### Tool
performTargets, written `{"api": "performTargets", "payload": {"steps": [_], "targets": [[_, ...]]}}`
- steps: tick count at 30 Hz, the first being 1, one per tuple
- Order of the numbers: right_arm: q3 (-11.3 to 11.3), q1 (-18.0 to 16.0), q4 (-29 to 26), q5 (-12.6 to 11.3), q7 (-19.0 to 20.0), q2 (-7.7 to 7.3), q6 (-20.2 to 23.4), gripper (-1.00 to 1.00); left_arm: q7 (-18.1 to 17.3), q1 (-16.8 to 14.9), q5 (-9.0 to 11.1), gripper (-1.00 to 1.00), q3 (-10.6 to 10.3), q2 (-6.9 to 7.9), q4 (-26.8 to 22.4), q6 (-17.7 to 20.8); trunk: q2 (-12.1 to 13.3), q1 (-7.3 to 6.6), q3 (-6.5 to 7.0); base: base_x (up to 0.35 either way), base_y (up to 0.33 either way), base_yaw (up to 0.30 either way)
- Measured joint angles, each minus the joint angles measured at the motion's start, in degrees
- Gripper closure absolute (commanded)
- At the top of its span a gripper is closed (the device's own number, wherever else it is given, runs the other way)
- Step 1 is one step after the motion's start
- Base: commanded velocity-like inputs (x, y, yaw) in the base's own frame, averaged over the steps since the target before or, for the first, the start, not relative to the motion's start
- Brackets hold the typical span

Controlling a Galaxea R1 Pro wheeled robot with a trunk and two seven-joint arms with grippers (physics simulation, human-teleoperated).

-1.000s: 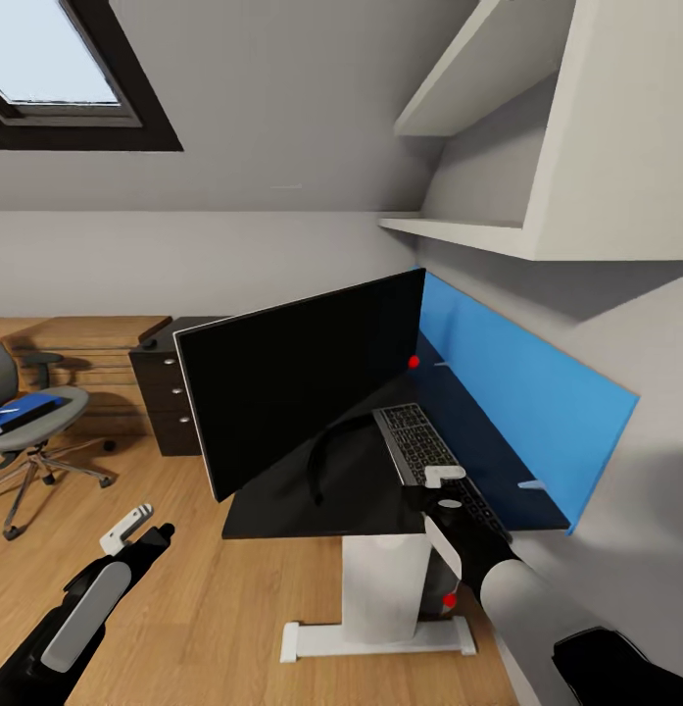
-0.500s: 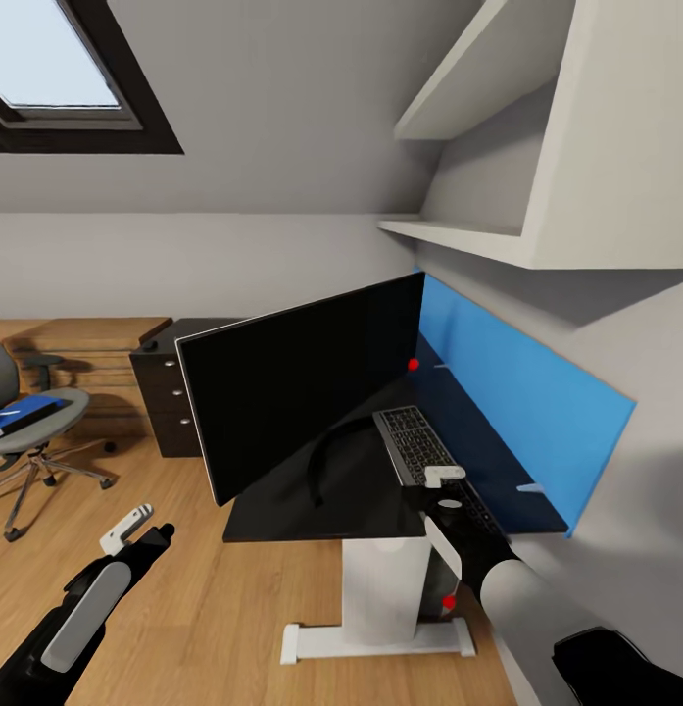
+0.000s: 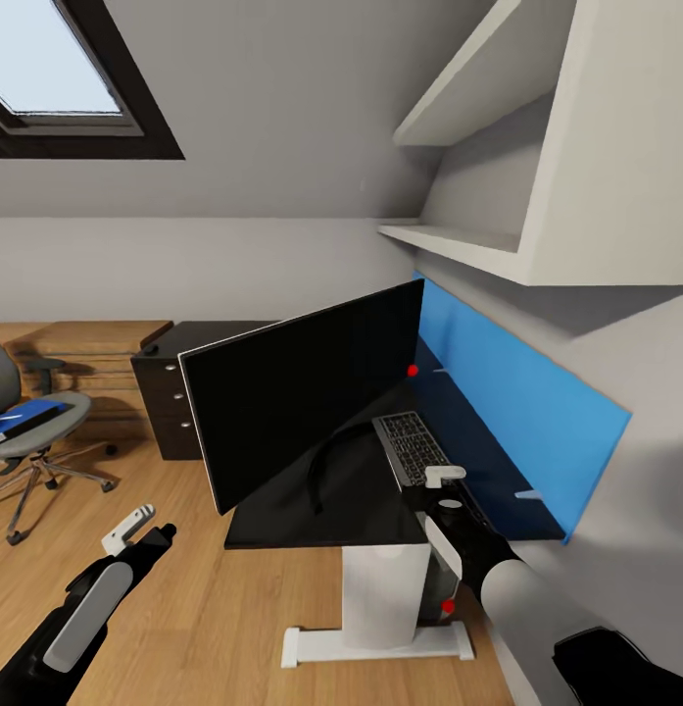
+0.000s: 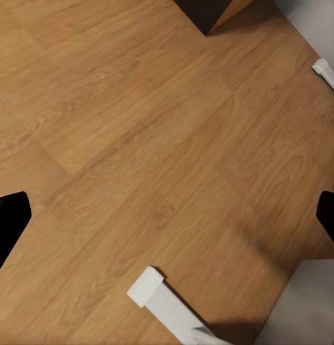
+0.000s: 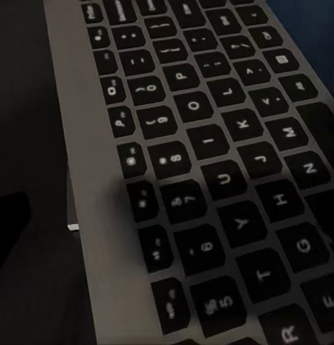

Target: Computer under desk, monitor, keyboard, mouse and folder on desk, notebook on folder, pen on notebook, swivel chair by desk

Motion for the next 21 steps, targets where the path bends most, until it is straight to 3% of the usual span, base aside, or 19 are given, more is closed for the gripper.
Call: {"api": "performTargets", "payload": {"steps": [11,15,21], "targets": [[-0.04,0.00,0.00,-0.03,0.00,0.00,-0.24,-1.00,0.00,0.00,0.00,-1.00,0.00,-0.08,0.01,0.04,0.00,0.00,0.00,0.000,0.000,0.000],[-0.12,0.21,-0.40,-0.09,-0.06,-0.07,-2.72,-1.00,-0.06,0.00,0.00,-1.00,0.00,-0.09,0.06,0.08,0.00,0.00,0.00,0.000,0.000,0.000],[-0.19,3.36,-5.25,-0.14,-0.12,-0.24,-5.49,-1.00,-0.16,0.00,0.00,-1.00,0.00,-0.09,0.09,0.01,0.00,0.00,0.00,0.000,0.000,0.000]]}}
